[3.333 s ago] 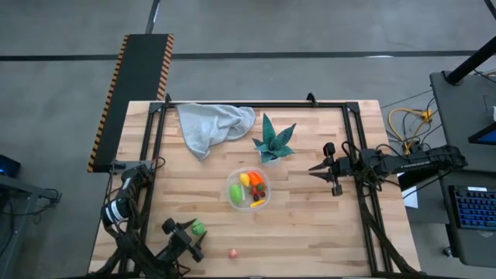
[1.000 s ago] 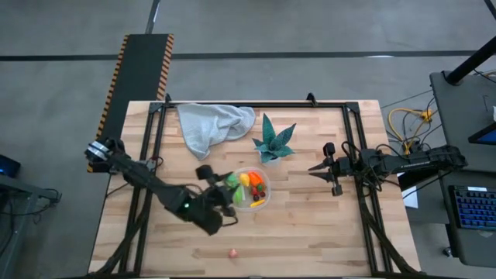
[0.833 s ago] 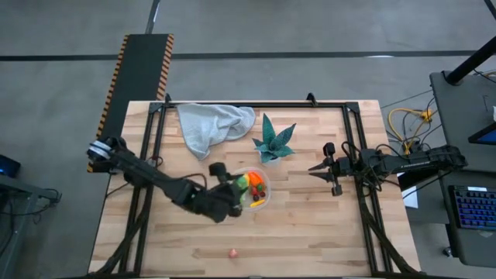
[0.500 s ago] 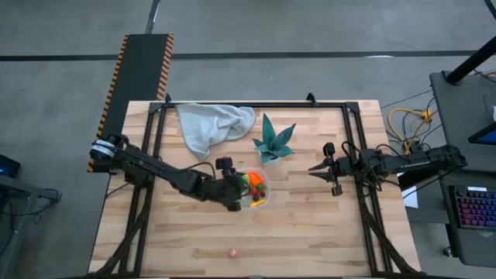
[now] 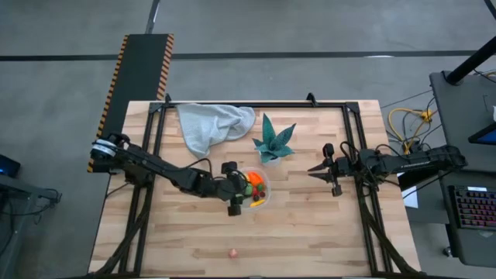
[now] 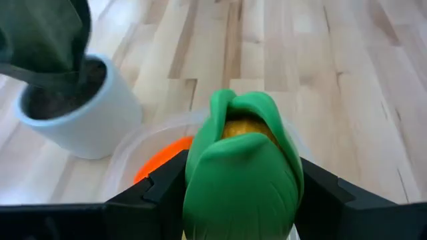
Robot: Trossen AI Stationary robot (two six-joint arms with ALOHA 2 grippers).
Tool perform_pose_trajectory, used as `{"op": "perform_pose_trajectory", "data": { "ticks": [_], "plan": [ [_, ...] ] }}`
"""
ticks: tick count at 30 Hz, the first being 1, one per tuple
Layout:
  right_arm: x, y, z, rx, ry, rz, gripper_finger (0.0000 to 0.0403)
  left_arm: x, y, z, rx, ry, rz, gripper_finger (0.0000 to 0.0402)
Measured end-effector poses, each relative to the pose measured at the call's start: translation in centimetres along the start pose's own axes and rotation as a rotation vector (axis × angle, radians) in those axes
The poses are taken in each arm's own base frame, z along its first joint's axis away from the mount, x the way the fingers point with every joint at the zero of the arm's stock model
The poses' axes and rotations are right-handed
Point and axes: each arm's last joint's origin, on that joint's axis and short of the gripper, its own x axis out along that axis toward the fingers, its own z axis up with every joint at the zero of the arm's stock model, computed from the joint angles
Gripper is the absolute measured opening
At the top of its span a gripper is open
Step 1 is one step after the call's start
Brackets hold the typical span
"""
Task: Pick and placing Produce into tupperware
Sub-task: Put the green corn into the transparent bin
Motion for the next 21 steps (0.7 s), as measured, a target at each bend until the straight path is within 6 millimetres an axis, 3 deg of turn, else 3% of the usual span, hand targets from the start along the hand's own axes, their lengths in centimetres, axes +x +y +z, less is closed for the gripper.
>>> {"op": "perform_pose_trajectory", "data": {
  "ticks": [12,17,21],
  "plan": [
    [0.0,0.0,-0.1,0.002,0.014,0.0,0.0054,3.5,-1.3,-2.4,-0.008,0.075,-0.067,0.0185],
    [0.0,0.0,-0.1,0.007,0.014,0.0,0.0054,3.9,-1.4,-2.6,-0.008,0.078,-0.07,0.0185],
    [0.0,0.0,-0.1,0.007,0.014,0.0,0.0054,3.8,-1.4,-2.4,-0.012,0.068,-0.074,0.0236]
  ]
}}
